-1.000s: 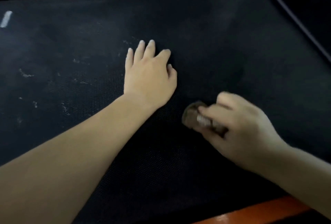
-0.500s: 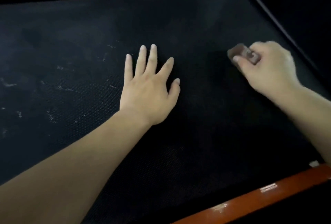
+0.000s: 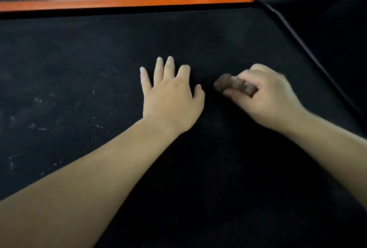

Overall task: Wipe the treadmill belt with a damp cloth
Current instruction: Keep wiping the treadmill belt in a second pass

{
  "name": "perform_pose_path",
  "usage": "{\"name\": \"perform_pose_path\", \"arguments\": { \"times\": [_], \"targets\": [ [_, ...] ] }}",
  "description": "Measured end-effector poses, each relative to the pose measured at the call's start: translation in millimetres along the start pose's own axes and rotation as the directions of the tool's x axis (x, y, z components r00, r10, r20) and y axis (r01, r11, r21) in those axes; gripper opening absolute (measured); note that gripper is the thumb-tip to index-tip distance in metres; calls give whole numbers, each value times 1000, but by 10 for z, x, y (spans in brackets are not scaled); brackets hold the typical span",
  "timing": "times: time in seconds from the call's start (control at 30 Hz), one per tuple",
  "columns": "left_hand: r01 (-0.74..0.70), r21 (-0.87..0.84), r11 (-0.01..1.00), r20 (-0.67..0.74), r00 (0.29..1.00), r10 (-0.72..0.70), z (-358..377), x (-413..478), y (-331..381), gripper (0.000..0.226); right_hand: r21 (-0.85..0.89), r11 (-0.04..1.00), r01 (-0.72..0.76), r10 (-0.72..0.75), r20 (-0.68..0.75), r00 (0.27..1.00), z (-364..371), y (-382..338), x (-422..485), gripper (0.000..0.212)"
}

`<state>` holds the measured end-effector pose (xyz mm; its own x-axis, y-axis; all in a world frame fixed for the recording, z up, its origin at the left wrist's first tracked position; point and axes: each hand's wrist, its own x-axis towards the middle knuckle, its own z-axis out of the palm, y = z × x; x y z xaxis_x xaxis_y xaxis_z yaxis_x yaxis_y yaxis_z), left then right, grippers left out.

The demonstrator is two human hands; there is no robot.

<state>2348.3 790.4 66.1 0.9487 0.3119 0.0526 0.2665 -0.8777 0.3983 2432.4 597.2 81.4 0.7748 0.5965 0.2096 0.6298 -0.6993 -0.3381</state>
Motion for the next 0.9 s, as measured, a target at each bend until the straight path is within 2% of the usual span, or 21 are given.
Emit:
{"name": "perform_pose_path", "arguments": {
  "times": [0.07,0.13,0.2,0.27,0.3,0.33,0.37,0.43,0.47,0.53,0.6,0.63,0.67,0.73,0.77,0.8,0.87,0.9],
  "targets": [
    [-18,95,995,15,1000,17,70,5,9,59,-82,988,-129,122,-85,989,-110,276,356,37],
    [-48,134,990,11,999,47,85,-26,8,66,-95,956,-278,259,-176,950,-156,444,653,40],
    [-76,141,987,21,997,73,69,-36,5,69,-108,978,-177,158,-161,974,-52,336,624,34],
    [-124,137,983,25,992,122,60,-39,16,68,-12,1000,21,-21,-2,1000,42,117,453,27],
    [-159,130,979,22,987,158,65,-41,23,67,21,998,52,-53,43,998,14,132,479,27],
    [-189,124,974,17,982,188,75,-45,27,66,-2,1000,27,-27,29,999,-40,209,617,29],
    [-203,117,972,13,979,203,78,-43,30,65,-42,997,-62,60,-43,997,-95,315,842,29],
    [-202,109,973,19,979,201,72,-33,36,65,-40,952,-304,293,-170,941,-168,463,1272,28],
    [-200,108,974,27,980,198,69,-34,39,65,-27,942,-334,323,-188,927,-113,459,1391,28],
    [-192,109,975,35,981,189,70,-42,39,65,-37,986,-161,156,-125,980,107,289,1463,26],
    [-185,105,977,27,983,183,75,-36,40,64,-59,998,-2,-1,-42,999,221,174,1480,29],
    [-189,103,977,27,982,187,80,-36,43,64,-103,994,-34,26,-77,997,189,240,1565,32],
    [-189,107,976,26,982,187,79,-37,44,64,-140,981,-132,112,-141,984,126,347,1705,35],
    [-192,116,974,31,981,190,77,-34,49,64,-126,910,-394,353,-263,898,-23,562,1935,38],
    [-196,119,973,29,981,194,82,-31,49,64,-111,903,-416,372,-284,884,-24,600,1985,37],
    [-197,121,973,24,980,196,84,-32,45,64,-107,930,-351,314,-262,912,19,593,2006,36],
    [-191,126,974,13,982,190,91,-41,44,65,-83,987,-141,130,-119,984,109,521,1940,31],
    [-188,130,974,13,982,188,91,-38,47,65,-81,994,-78,72,-76,995,103,536,1902,31]
  ]
}}
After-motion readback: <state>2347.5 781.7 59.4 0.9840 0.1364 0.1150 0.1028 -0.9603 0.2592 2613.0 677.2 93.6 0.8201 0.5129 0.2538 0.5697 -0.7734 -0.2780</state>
